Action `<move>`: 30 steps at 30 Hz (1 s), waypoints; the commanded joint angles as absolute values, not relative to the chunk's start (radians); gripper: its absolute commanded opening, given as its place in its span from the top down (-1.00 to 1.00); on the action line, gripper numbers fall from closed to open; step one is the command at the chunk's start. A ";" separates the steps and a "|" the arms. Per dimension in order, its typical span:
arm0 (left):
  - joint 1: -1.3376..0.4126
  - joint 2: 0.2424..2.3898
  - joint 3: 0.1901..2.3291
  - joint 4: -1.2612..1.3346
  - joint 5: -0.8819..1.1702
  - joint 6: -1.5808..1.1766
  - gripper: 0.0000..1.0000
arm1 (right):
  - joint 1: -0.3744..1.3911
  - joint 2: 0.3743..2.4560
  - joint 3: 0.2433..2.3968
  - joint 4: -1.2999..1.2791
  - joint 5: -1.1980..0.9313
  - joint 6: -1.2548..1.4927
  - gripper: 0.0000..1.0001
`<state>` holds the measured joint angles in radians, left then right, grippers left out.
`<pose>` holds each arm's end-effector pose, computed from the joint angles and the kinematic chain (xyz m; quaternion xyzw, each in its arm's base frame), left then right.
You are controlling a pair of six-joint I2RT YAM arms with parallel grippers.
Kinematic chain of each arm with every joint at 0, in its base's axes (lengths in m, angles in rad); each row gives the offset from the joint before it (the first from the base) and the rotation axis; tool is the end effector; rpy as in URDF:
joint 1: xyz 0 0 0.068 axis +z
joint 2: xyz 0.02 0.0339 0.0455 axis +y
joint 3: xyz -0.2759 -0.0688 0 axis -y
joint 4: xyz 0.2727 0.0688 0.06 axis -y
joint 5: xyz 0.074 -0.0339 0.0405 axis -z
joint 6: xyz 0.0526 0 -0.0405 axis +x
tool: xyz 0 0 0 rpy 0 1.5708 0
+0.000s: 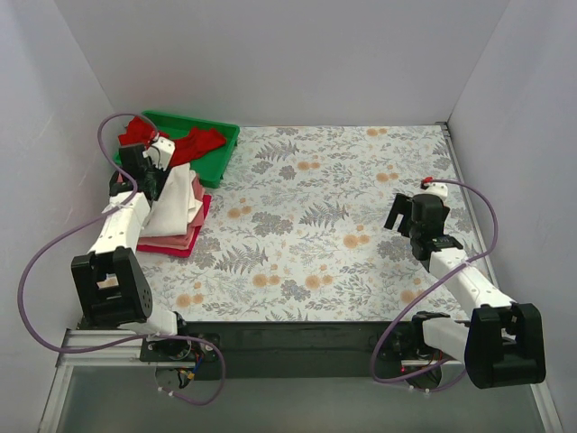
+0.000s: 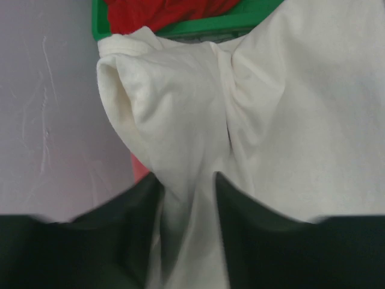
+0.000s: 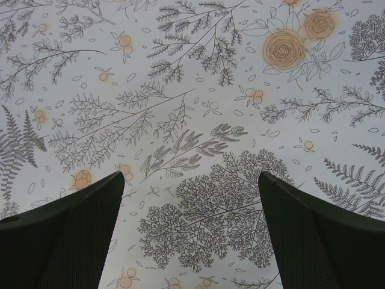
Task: Fold and stack the t-shirts
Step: Neatly place the folded tshirt to the corner, then reset both grippers
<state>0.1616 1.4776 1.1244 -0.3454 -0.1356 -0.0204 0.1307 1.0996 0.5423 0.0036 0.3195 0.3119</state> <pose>0.3616 0.0662 0.2691 -0.1107 0.8980 0.0910 0.4161 0.2633 0.0179 0.2009 0.1552 0.8518 -0.0300 0.4995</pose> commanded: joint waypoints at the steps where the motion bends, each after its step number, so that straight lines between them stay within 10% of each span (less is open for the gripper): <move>1: 0.172 1.463 1.126 -0.279 -0.187 -0.057 -0.28 | 0.123 1.132 0.549 0.040 0.331 0.304 -0.97; 2: 0.173 1.462 1.130 -0.272 -0.192 -0.058 -0.74 | 0.123 1.152 0.554 0.040 0.327 0.304 -0.97; 3: 0.173 1.465 1.138 -0.272 -0.198 -0.063 -0.77 | 0.123 1.155 0.557 0.041 0.322 0.304 -0.97; 24: 0.114 1.417 1.503 -0.350 0.176 -0.949 -0.83 | 0.120 1.023 0.566 0.034 0.210 0.296 -0.97; 30: -0.352 1.460 1.457 -0.331 -0.161 -1.001 -0.85 | 0.120 0.933 0.563 0.009 0.158 0.313 -0.97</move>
<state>-0.1505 1.4483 1.4910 -0.3332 -0.0105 -0.8848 0.1246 0.9878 0.5423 -0.0036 0.2119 0.3073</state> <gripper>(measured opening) 0.918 0.984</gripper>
